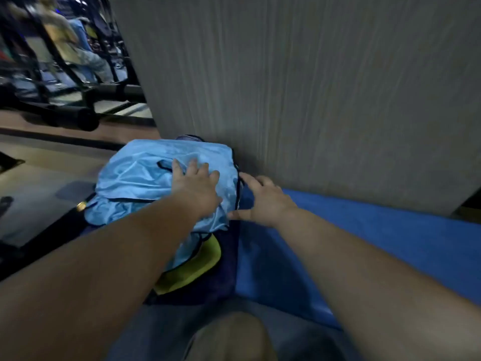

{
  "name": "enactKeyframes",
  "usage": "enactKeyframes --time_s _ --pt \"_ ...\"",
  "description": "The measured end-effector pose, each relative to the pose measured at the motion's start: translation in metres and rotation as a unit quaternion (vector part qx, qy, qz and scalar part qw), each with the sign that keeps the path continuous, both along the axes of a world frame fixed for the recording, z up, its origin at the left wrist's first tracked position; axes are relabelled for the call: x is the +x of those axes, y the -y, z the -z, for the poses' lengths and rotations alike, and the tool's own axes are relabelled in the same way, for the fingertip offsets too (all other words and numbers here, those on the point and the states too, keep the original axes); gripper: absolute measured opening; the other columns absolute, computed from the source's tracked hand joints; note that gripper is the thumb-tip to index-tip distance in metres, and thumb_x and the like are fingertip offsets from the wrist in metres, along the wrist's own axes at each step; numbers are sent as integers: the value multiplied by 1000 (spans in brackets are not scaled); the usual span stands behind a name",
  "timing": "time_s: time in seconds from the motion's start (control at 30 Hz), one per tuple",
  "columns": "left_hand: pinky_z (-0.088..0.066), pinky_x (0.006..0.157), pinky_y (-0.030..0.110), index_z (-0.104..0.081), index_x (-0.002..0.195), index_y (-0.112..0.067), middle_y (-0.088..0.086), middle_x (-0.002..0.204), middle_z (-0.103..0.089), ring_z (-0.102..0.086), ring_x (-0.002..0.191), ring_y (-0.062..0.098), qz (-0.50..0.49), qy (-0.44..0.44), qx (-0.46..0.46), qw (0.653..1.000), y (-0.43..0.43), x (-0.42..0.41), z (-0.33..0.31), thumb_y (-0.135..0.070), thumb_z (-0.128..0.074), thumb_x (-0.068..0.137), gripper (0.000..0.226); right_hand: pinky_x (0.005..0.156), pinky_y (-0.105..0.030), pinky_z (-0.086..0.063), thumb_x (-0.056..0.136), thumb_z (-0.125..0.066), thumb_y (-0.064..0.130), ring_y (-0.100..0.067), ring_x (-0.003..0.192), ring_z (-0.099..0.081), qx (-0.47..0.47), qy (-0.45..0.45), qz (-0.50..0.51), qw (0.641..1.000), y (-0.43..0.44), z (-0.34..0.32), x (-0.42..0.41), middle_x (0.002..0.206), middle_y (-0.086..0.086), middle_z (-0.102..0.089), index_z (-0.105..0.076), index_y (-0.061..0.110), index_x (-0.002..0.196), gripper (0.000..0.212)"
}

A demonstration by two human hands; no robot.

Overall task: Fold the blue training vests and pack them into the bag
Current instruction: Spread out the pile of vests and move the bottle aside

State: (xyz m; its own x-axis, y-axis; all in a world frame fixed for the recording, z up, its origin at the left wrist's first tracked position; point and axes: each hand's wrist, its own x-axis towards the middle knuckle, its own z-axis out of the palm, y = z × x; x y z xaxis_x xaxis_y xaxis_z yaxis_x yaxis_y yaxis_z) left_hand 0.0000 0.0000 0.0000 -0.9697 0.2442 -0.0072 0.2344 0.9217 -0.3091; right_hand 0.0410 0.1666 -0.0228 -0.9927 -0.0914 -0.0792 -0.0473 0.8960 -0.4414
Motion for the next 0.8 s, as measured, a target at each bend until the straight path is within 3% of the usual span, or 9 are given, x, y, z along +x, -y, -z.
enactKeyframes --time_s 0.17,0.43,0.6,0.7,0.8 --pt "5 114 65 2 155 -31 -1 164 10 15 149 30 -39 13 2 999 46 -8 -4 -82 -28 84 93 116 -51 -25 64 -69 78 -29 148 -10 5 12 -39 999 36 -3 -16 163 4 2 4 46 152 118" --pt "3 112 70 17 152 -34 -2 161 23 22 145 40 -98 -44 43 993 97 -10 -11 -92 -18 72 105 118 -57 -14 56 -77 74 -26 150 10 5 13 -54 998 81 -3 -34 161 6 24 14 48 150 134" --pt "-13 114 65 17 151 -38 0 162 17 3 148 41 -167 4 167 972 124 -16 -1 -94 -30 66 112 119 -53 -21 52 -84 67 -24 151 6 -67 27 -68 995 104 6 -41 159 7 28 16 51 148 139" --pt "-24 116 52 6 154 -35 4 163 1 -18 147 34 -137 56 341 928 129 -18 15 -85 -47 69 112 118 -49 -25 53 -87 61 -24 151 -2 -91 23 -67 993 114 6 -44 158 6 31 17 51 147 141" --pt "-25 117 46 -2 155 -30 5 163 -6 -22 146 30 -106 68 396 910 123 -12 23 -78 -52 73 108 115 -43 -30 54 -90 56 -26 150 -13 -112 19 -66 991 119 6 -48 159 2 29 17 50 148 142"
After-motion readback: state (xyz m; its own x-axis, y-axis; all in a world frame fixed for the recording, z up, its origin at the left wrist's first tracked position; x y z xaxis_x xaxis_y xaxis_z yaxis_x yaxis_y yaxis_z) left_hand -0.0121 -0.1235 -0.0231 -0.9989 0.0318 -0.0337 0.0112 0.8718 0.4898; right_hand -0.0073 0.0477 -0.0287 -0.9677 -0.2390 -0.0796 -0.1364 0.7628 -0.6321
